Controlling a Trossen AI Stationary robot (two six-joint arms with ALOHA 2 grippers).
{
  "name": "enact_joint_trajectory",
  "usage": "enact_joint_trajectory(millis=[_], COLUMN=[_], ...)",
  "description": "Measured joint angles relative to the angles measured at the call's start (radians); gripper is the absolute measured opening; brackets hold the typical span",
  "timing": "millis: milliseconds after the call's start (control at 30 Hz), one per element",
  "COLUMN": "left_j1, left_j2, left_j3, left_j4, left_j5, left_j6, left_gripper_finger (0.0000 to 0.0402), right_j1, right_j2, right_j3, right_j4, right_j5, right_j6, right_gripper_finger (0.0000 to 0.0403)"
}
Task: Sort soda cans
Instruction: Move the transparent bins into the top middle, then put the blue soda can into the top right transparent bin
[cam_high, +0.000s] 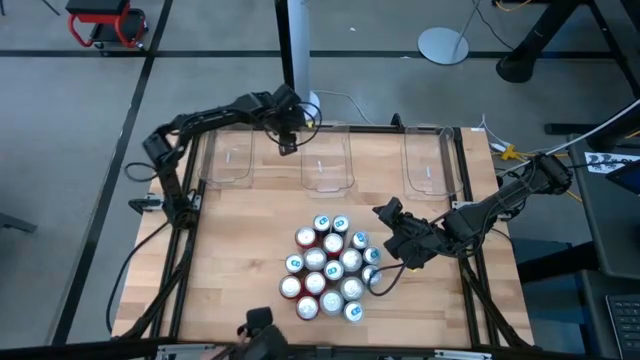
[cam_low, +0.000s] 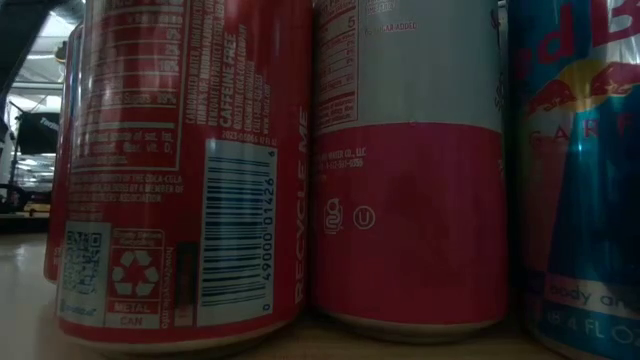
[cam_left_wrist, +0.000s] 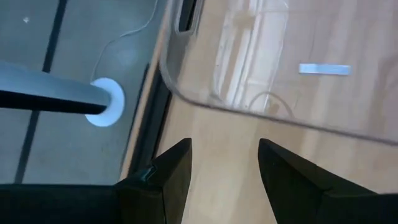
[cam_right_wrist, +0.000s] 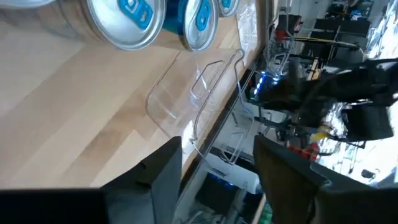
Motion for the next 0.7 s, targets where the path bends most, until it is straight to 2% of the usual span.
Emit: enact_joint_trajectory(millis=[167, 333, 433, 500, 700], left_j1=[-0.092, -0.277, -0.409, -0.496, -0.703], left_j2=[-0.183, -0.370, -0.455, -0.520, -0.667], left_j3=[0.001, -0.089, -0.175, -0.253, -0.510], left_j4=[-0.021, -0.015, -0.011, 0.030, 0.273], left_j5=[0.030, 0.034, 0.033, 0.032, 0.003], left_j6=[-0.105, -0.196, -0.259, -0.307, -0.409], left_gripper_finger=[0.0175, 0.0175, 0.0175, 0.0175, 0.0175], right_j1=[-0.027, -0.077, -0.079, -0.078, -0.079], right_j2=[0.000, 0.000, 0.000, 0.000, 0.000], right_j3=[0.000, 0.000, 0.015, 0.043, 0.169], right_j4=[0.007, 0.003, 0.002, -0.008, -0.043], right_j5=[0.083, 0.103, 0.051, -0.025, -0.190], right_j6=[-0.101, -0.151, -0.155, -0.155, -0.101], right_gripper_finger=[0.0198, 0.0198, 0.0198, 0.0198, 0.0198])
